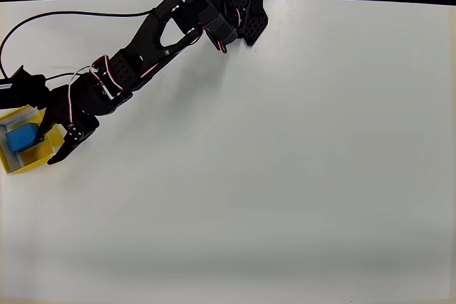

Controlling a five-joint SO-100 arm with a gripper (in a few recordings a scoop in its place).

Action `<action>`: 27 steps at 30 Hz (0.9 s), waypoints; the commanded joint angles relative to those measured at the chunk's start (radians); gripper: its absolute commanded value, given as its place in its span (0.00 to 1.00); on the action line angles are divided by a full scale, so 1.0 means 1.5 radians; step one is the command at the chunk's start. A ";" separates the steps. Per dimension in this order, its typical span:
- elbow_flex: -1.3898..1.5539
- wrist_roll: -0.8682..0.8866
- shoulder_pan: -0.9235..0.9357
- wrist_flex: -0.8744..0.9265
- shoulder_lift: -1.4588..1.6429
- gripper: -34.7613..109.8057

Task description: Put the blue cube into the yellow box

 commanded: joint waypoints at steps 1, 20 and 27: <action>0.065 -0.010 -0.064 0.005 0.228 0.34; 0.520 -0.021 -0.457 0.243 0.784 0.28; 0.610 0.008 -0.540 0.493 0.959 0.28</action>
